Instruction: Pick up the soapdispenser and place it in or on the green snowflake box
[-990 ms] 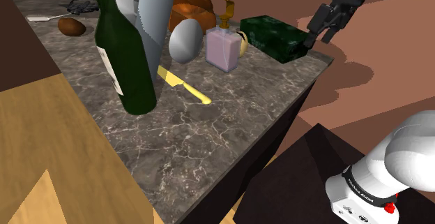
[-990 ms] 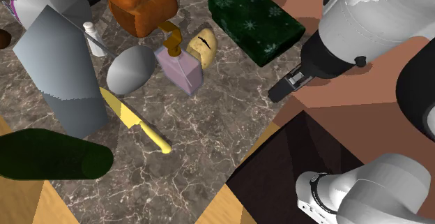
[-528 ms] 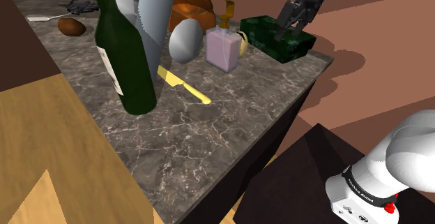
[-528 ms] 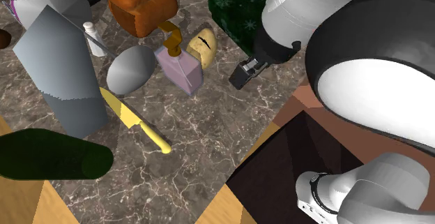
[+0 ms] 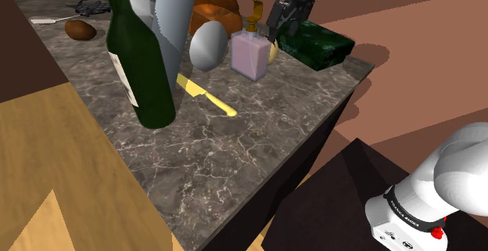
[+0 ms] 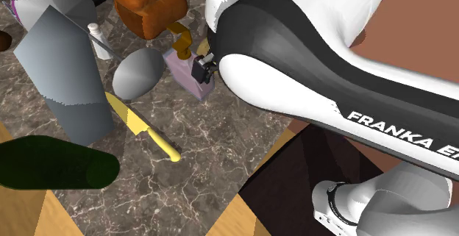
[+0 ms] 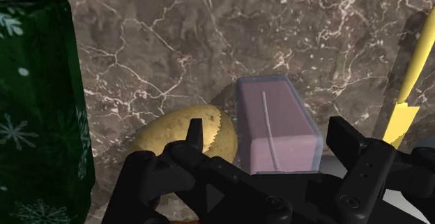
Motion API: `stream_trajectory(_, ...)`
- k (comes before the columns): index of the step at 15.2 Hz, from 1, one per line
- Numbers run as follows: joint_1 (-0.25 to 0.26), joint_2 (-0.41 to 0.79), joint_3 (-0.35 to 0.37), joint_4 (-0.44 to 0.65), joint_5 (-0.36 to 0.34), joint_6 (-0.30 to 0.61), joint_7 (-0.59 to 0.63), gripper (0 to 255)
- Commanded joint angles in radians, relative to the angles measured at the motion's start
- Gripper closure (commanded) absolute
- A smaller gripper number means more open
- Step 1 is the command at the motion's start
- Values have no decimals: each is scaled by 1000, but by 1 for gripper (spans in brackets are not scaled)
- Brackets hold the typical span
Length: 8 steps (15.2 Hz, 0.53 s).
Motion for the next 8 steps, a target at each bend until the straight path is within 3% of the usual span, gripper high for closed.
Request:
stream_trajectory(1, 4, 65, 14, 61, -15, 16, -2, 0)
stream_trajectory(4, 13, 168, 39, 159, -46, 38, 8, 0)
stream_trajectory(8, 14, 181, 41, 133, -49, 77, 9, 0)
